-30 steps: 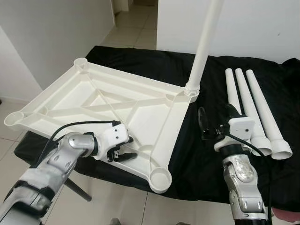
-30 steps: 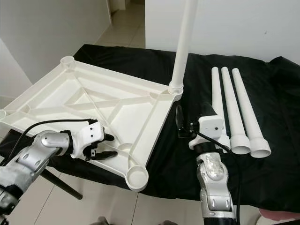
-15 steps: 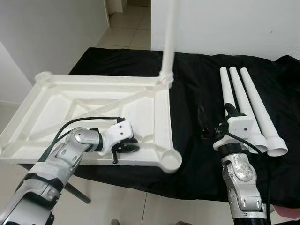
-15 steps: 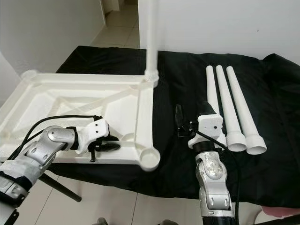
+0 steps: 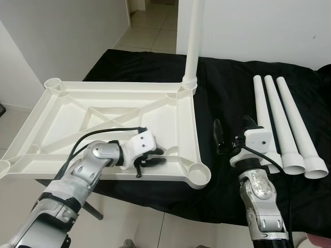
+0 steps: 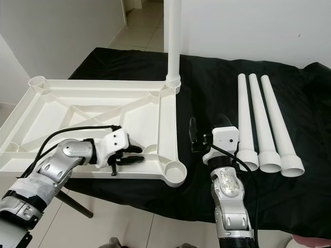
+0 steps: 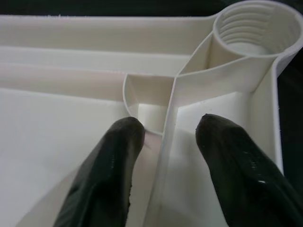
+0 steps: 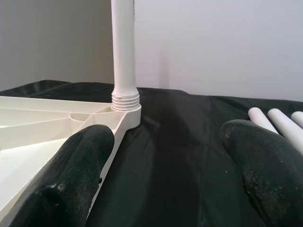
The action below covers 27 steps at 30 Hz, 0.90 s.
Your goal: Building children table
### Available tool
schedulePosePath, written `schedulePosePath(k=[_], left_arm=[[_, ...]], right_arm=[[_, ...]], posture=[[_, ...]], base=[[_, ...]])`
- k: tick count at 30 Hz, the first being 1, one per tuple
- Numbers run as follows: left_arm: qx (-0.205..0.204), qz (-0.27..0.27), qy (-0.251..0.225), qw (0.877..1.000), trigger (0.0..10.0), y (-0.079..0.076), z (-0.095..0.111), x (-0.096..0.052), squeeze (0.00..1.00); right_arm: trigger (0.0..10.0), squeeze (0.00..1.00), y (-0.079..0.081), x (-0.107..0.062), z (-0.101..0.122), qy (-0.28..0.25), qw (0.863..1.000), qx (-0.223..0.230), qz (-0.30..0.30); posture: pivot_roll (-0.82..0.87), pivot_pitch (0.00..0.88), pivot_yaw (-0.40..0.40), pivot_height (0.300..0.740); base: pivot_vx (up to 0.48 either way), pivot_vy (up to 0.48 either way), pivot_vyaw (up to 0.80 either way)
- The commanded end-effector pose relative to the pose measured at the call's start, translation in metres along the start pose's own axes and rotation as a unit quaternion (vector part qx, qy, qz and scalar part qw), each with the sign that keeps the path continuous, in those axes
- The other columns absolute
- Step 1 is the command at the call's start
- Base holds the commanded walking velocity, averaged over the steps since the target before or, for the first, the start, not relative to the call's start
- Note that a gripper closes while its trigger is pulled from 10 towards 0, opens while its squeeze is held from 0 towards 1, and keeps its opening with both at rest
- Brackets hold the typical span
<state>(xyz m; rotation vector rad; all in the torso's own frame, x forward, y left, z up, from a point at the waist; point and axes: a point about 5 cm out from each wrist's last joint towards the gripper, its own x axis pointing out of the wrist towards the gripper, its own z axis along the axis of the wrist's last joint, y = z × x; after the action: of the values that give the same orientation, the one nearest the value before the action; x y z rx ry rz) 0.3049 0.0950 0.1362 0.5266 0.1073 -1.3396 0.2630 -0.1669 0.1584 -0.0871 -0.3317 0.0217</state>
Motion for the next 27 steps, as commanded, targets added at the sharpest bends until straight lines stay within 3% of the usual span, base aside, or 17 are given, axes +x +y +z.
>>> schedulePosePath(k=[1, 9, 12, 17, 18, 19, 21, 27], left_arm=[[-0.001, 0.005, -0.013, 1.000, 10.0, 0.002, 0.007, -0.006, 0.00], [-0.015, -0.011, -0.052, 0.998, 10.0, 0.004, 0.024, -0.016, 0.00], [-0.059, 0.040, -0.102, 0.992, 10.0, 0.011, 0.035, -0.016, 0.00], [-0.084, 0.073, -0.125, 0.986, 10.0, 0.014, 0.039, -0.014, 0.00], [-0.102, 0.123, -0.135, 0.978, 10.0, 0.017, 0.038, -0.012, 0.00], [-0.102, 0.123, -0.135, 0.978, 10.0, 0.017, 0.038, -0.012, 0.00], [-0.134, 0.166, -0.142, 0.967, 10.0, 0.022, 0.037, -0.011, 0.00], [-0.182, 0.217, -0.150, 0.947, 10.0, 0.028, 0.037, -0.009, 0.00]], right_arm=[[10.0, 0.00, 0.000, 0.001, -0.005, 0.016, 1.000, 0.002, -0.013], [10.0, 0.00, -0.001, 0.003, -0.008, 0.024, 0.998, 0.010, -0.055], [10.0, 0.00, -0.001, 0.007, -0.009, 0.034, 0.994, 0.005, -0.107], [10.0, 0.00, -0.004, 0.009, -0.011, 0.042, 0.989, -0.011, -0.141], [10.0, 0.00, -0.009, 0.011, -0.013, 0.049, 0.984, -0.018, -0.173], [10.0, 0.00, -0.009, 0.011, -0.013, 0.049, 0.984, -0.018, -0.173], [10.0, 0.00, -0.014, 0.012, -0.014, 0.053, 0.979, -0.020, -0.198], [10.0, 0.00, -0.027, 0.013, -0.018, 0.060, 0.970, -0.027, -0.234]], posture=[[-0.02, 0.042, 0.055, 0.740], [-0.03, 0.048, 0.068, 0.740], [-0.04, 0.049, 0.085, 0.740], [-0.05, 0.050, 0.088, 0.740], [-0.07, 0.042, 0.098, 0.740], [-0.07, 0.042, 0.098, 0.740], [-0.07, 0.038, 0.101, 0.740], [-0.10, 0.022, 0.129, 0.740]], base=[[0.000, 0.000, 0.00], [0.000, 0.000, 0.00], [0.000, 0.000, 0.00], [0.000, 0.000, 0.00], [0.000, 0.000, 0.00], [0.000, 0.000, 0.00], [0.000, 0.000, 0.00], [0.000, 0.000, 0.00]])
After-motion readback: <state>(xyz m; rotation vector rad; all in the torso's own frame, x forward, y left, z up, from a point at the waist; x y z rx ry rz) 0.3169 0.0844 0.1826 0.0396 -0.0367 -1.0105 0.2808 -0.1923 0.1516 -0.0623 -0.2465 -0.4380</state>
